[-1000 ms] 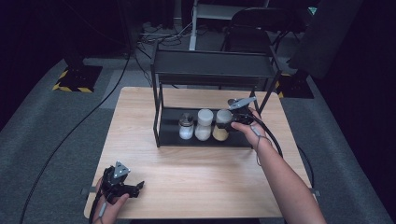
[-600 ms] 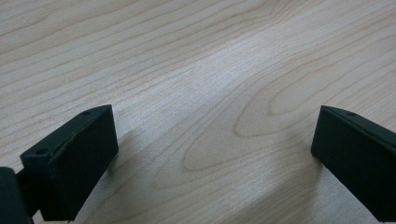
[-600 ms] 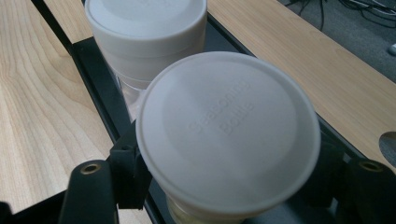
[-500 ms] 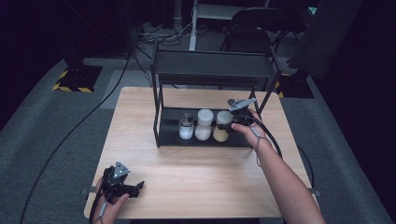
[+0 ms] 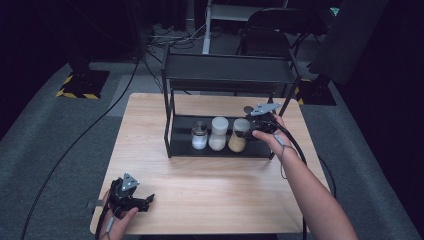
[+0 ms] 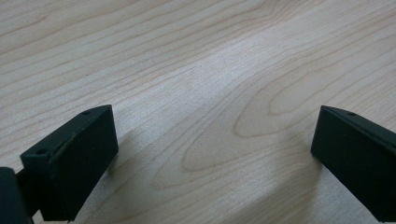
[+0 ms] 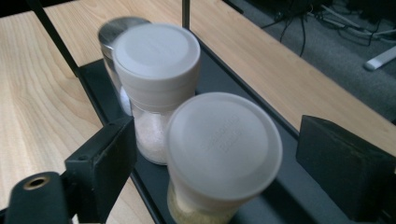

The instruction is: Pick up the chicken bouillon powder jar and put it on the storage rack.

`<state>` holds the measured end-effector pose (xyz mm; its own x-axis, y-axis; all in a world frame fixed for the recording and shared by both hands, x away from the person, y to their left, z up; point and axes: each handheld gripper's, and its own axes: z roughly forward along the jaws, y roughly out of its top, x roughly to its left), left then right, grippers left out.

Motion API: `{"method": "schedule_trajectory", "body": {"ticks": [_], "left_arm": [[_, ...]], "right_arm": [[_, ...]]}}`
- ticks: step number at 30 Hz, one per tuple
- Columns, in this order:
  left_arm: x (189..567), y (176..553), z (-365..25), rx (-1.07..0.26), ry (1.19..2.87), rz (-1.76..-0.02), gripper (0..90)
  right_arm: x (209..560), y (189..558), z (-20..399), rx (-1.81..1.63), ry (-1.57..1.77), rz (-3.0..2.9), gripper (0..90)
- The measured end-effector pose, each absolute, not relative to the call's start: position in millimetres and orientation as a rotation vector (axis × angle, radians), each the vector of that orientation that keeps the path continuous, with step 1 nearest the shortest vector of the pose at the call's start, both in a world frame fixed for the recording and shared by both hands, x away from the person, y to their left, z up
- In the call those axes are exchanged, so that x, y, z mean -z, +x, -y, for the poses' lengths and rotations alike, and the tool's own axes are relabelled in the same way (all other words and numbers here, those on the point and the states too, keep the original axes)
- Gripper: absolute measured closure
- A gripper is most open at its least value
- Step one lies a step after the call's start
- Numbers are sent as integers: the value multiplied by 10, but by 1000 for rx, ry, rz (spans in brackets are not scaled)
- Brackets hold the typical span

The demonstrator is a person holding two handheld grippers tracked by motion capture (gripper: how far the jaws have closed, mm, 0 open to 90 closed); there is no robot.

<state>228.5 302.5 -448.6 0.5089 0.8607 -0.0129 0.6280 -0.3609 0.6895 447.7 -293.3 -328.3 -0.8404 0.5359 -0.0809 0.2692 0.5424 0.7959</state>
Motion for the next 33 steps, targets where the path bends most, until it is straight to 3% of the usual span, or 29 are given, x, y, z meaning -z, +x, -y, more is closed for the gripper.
{"method": "schedule_trajectory", "body": {"ticks": [16, 33], "left_arm": [[4486, 2285, -3024, -469, 2111, -1212, 6], [4485, 2285, -3024, -469, 2111, -1212, 6]], "right_arm": [[3026, 3959, 3268, -1245, 610, -2418, 82], [3028, 3627, 3445, -1278, 559, -2438, 80]]}}
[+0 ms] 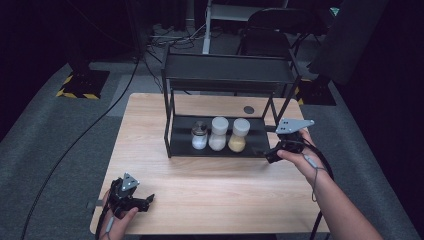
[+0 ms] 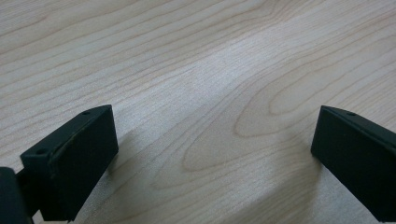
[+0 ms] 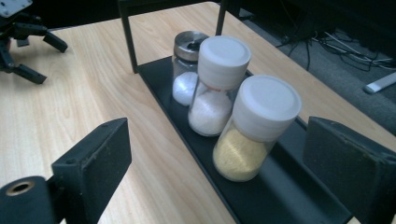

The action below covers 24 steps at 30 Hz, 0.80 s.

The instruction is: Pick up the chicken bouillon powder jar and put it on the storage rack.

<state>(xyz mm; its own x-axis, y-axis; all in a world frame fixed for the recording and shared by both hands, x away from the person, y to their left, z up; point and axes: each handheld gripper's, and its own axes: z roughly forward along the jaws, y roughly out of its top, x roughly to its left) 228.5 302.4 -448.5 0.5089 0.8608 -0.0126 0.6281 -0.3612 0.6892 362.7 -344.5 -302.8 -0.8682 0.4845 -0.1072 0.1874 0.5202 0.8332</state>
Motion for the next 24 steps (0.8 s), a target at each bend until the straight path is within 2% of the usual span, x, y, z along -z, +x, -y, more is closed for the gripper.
{"method": "schedule_trajectory", "body": {"ticks": [24], "left_arm": [[4485, 2285, -3023, -469, 2111, -1212, 6]], "right_arm": [[3506, 3415, 3616, -1280, 626, -2479, 40]]}}
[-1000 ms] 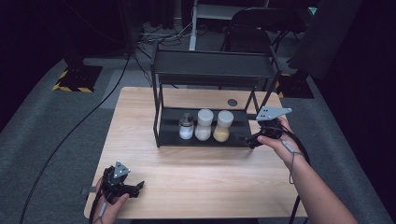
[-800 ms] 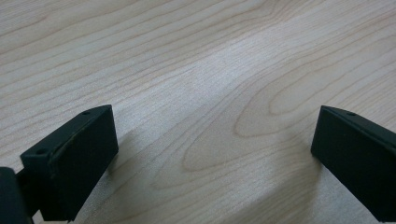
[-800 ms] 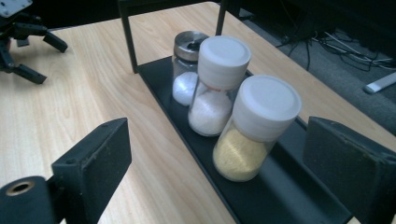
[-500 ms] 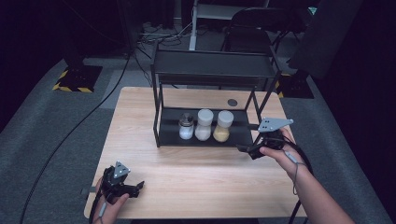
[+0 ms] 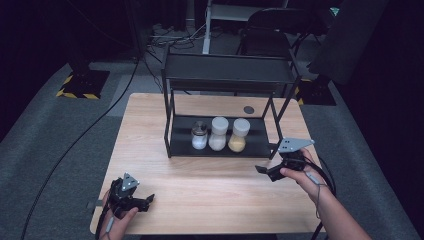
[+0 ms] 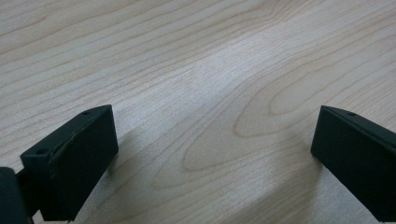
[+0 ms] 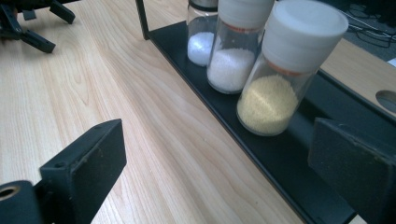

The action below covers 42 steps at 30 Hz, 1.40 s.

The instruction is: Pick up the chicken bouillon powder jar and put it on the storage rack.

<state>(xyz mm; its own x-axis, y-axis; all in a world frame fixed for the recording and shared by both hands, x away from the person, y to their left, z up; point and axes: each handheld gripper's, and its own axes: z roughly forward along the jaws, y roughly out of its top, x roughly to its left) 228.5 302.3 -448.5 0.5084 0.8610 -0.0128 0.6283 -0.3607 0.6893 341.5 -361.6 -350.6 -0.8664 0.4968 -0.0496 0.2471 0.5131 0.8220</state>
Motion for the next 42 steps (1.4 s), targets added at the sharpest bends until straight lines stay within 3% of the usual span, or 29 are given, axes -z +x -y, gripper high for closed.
{"method": "schedule_trajectory", "body": {"ticks": [42], "left_arm": [[4485, 2284, -3022, -469, 2110, -1213, 6]], "right_arm": [[4340, 3290, 3556, -1189, 752, -2523, 35]]}}
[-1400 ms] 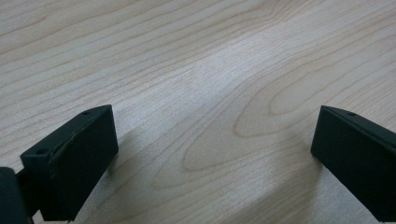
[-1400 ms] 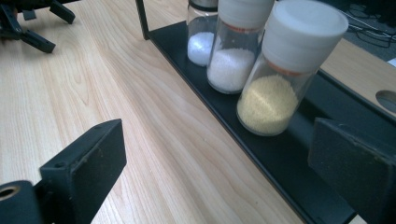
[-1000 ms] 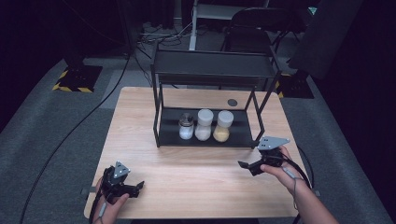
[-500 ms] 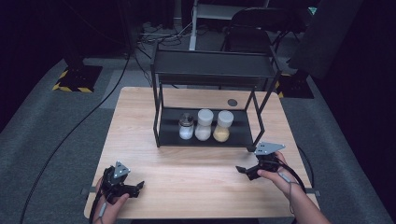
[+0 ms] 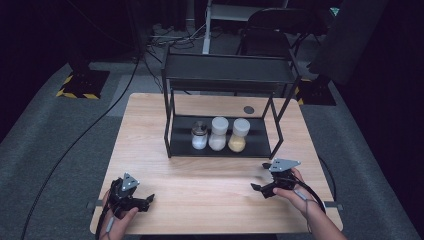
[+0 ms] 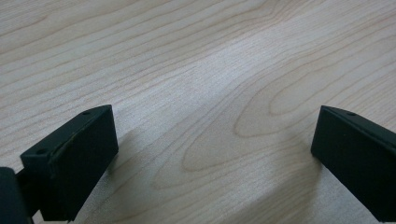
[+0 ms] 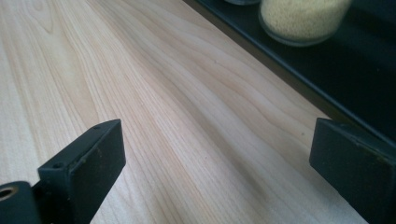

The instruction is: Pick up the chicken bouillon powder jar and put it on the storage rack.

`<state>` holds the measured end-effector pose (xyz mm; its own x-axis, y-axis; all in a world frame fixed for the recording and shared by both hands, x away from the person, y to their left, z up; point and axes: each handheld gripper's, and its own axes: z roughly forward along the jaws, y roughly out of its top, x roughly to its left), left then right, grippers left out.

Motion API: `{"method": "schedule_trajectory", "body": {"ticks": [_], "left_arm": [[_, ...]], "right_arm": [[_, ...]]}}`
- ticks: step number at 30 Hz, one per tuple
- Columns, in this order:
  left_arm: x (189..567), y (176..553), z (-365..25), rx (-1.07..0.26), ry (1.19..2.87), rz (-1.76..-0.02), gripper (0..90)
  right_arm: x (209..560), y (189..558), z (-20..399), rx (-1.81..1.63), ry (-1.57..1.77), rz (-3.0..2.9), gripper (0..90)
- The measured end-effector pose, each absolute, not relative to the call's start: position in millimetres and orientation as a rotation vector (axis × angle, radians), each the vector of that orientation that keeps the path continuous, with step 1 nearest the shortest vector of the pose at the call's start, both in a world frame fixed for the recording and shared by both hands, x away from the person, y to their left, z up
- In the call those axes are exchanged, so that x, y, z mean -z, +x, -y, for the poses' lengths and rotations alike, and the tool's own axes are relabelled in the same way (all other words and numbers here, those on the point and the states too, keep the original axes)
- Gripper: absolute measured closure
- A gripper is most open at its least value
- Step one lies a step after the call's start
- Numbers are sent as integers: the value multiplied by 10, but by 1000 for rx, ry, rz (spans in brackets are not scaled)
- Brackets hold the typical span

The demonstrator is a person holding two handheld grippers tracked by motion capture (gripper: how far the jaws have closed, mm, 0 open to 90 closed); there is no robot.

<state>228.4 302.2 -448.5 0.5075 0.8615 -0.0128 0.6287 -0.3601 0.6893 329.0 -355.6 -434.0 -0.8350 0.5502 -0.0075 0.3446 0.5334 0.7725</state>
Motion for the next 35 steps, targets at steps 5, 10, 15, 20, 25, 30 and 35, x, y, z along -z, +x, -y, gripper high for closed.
{"method": "schedule_trajectory", "body": {"ticks": [5, 10, 15, 20, 25, 30, 35], "left_arm": [[4485, 2284, -3022, -469, 2111, -1213, 6], [4485, 2284, -3022, -469, 2110, -1213, 6], [4485, 2284, -3022, -469, 2111, -1214, 6], [4485, 2284, -3022, -469, 2111, -1213, 6], [4485, 2284, -3022, -469, 2111, -1213, 6], [4485, 2284, -3022, -469, 2111, -1213, 6], [4485, 2284, -3022, -469, 2111, -1213, 6]], "right_arm": [[4413, 3279, 3553, -1183, 778, -2533, 34], [4473, 3244, 3547, -1173, 800, -2524, 35], [4526, 3203, 3541, -1155, 824, -2513, 35], [4521, 3205, 3511, -1119, 830, -2532, 34], [4499, 3202, 3456, -1067, 855, -2538, 0], [4500, 3197, 3454, -1067, 860, -2536, 0], [4500, 3199, 3454, -1068, 860, -2537, 0]]}}
